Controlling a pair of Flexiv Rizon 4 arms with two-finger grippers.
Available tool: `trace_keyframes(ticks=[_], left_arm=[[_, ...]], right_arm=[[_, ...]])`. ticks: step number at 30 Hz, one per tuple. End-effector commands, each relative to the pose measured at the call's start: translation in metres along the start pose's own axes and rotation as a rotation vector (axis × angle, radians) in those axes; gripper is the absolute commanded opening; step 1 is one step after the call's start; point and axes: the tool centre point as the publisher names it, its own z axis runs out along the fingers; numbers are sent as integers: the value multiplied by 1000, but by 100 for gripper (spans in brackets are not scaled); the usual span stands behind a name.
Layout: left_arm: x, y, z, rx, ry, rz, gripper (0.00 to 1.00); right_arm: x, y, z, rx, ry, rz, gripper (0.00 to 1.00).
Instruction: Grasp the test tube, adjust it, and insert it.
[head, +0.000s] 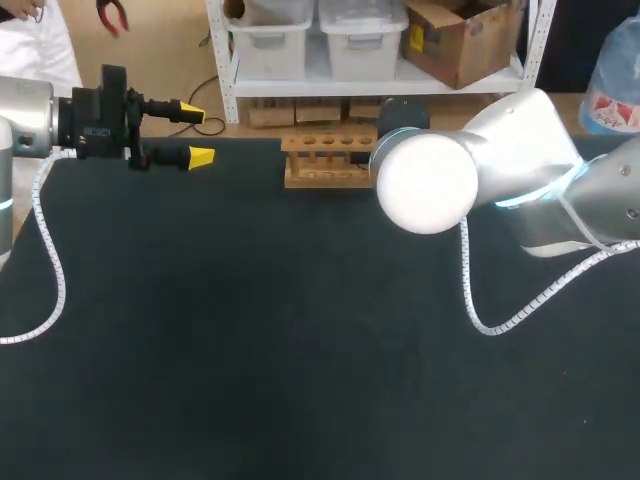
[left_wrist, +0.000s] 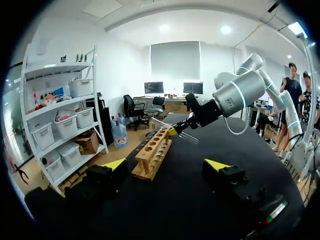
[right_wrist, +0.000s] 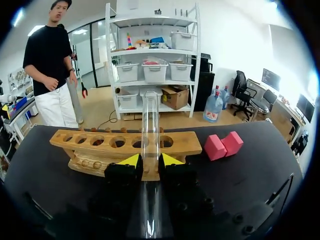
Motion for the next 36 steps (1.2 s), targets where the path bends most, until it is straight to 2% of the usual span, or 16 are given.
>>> trace_keyframes(ticks=[1,16,22,29,36], left_arm=[[1,-1,0,-5,-4,3,100],[1,-1,0,-5,-4,3,100],[1,-1,0,-5,-4,3,100],[1,-1,0,-5,-4,3,100],[1,-1,0,-5,-4,3,100]], right_arm=[[0,0,6,-6,7,1,0],[4,-4,5,-37,65,21,0],[7,-3,7,-100,123,36,0],[6,-1,12,-131,173,23,0],[6,0,9,-135,159,27,0]])
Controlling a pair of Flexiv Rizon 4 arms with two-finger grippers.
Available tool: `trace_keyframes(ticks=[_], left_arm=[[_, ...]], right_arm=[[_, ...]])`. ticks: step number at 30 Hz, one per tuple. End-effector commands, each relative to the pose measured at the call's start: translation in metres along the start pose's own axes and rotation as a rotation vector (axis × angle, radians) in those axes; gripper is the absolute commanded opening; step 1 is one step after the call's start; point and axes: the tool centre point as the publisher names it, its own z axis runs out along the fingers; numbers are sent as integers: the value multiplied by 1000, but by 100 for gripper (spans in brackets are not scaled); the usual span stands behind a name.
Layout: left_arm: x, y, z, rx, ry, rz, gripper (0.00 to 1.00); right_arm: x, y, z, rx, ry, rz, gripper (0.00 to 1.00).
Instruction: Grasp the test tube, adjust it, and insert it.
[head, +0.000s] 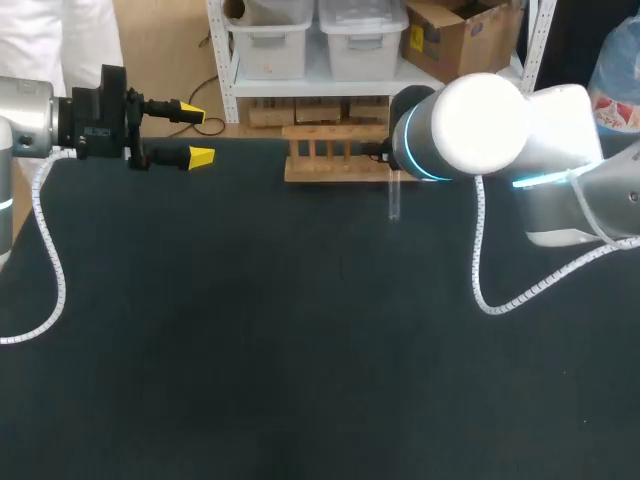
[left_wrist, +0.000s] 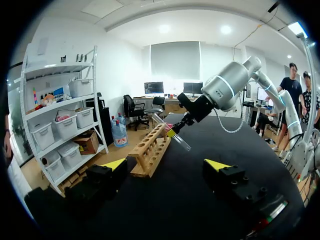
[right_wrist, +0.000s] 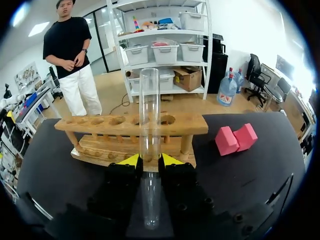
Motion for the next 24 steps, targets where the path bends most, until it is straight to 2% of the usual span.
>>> trace_keyframes(ticks=[1,11,24], left_arm=[[1,-1,0,-5,-4,3,100],[1,-1,0,-5,-4,3,100],[1,-1,0,-5,-4,3,100]], right_arm=[[2,1,-1,-4,-16,2,0],[7,7,-11,-1,-29,18,0],[-16,11,-44,17,-145,11,0]])
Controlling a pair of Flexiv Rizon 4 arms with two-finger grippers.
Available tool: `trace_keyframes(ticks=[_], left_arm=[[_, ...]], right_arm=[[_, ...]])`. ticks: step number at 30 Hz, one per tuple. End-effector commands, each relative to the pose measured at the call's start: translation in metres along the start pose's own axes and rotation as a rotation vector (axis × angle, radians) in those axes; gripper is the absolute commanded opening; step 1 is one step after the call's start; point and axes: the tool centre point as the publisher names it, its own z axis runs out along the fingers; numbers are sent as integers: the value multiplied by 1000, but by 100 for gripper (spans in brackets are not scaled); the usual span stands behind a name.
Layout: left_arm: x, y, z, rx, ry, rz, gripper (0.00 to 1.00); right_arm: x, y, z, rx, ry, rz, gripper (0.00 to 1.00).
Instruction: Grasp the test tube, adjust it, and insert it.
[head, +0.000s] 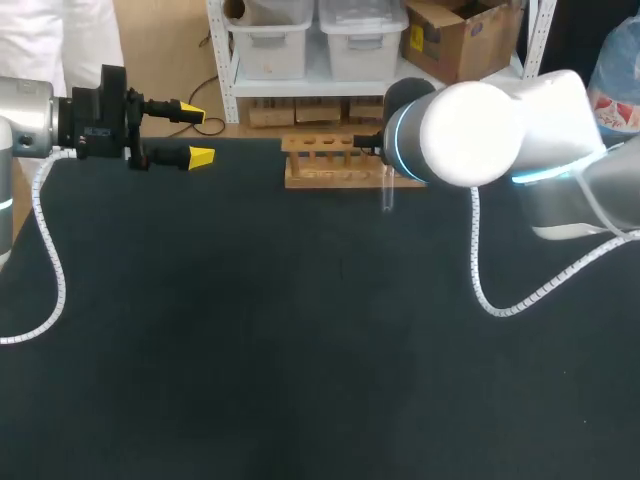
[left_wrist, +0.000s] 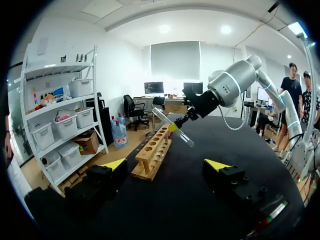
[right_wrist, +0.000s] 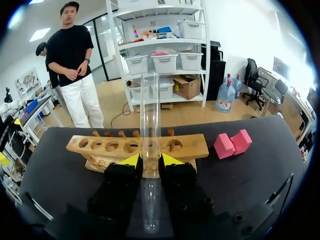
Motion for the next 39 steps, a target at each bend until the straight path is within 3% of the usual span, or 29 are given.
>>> trace_keyframes(ticks=[1,8,16,23,39], left_arm=[[1,-1,0,-5,-4,3,100],[1,-1,0,-5,-4,3,100],[1,-1,0,-5,-4,3,100],[1,-1,0,-5,-4,3,100],[1,-1,0,-5,-4,3,100]], right_arm=[[-3,-4,-18,8,-59,-1,0],[-30,-12,-29,68,-181,-42,0],[-57,-20,-35,126,-459,-64,0],[-75,-23,-38,157,-628,-65,0],[-112,-17,-38,144,-793,-77,0]])
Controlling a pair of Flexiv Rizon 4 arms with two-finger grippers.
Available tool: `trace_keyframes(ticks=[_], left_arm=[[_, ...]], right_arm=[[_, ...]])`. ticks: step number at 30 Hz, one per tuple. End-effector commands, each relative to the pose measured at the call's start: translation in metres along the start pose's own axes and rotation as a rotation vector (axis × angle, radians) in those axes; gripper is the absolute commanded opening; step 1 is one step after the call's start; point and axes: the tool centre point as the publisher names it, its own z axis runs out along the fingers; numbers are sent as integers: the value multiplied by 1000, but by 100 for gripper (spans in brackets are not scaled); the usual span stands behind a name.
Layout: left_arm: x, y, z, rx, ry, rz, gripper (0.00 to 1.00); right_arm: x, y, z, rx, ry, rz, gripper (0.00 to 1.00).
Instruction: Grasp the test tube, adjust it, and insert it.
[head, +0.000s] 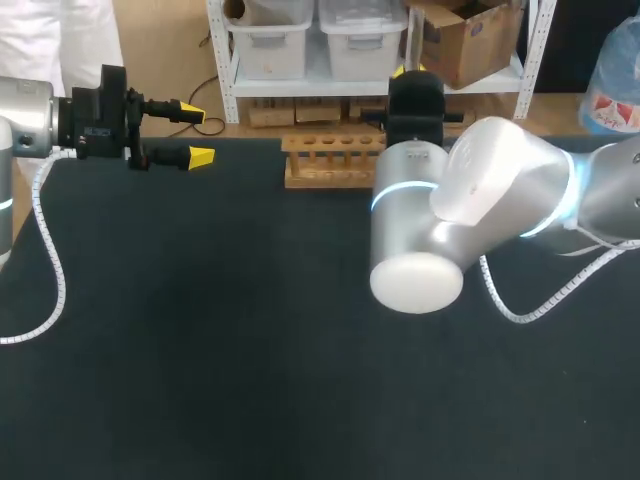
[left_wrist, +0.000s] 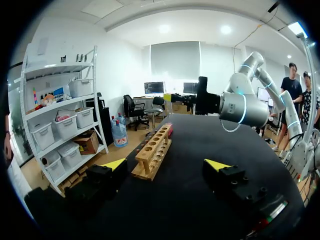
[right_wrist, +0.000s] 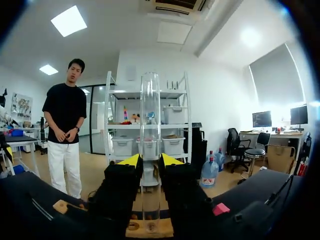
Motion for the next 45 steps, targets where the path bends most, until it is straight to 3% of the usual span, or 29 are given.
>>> trace_keyframes(ticks=[1,13,23,45], left_arm=[[1,-1,0,-5,-4,3,100],[1,-1,0,-5,-4,3,100],[1,-1,0,-5,-4,3,100],[1,-1,0,-5,-4,3,100]], right_arm=[[-1,0,8,-8,-32,6,0],[4,11,24,-52,-65,50,0],[17,19,29,-88,-36,73,0],[21,19,27,-88,-18,83,0]])
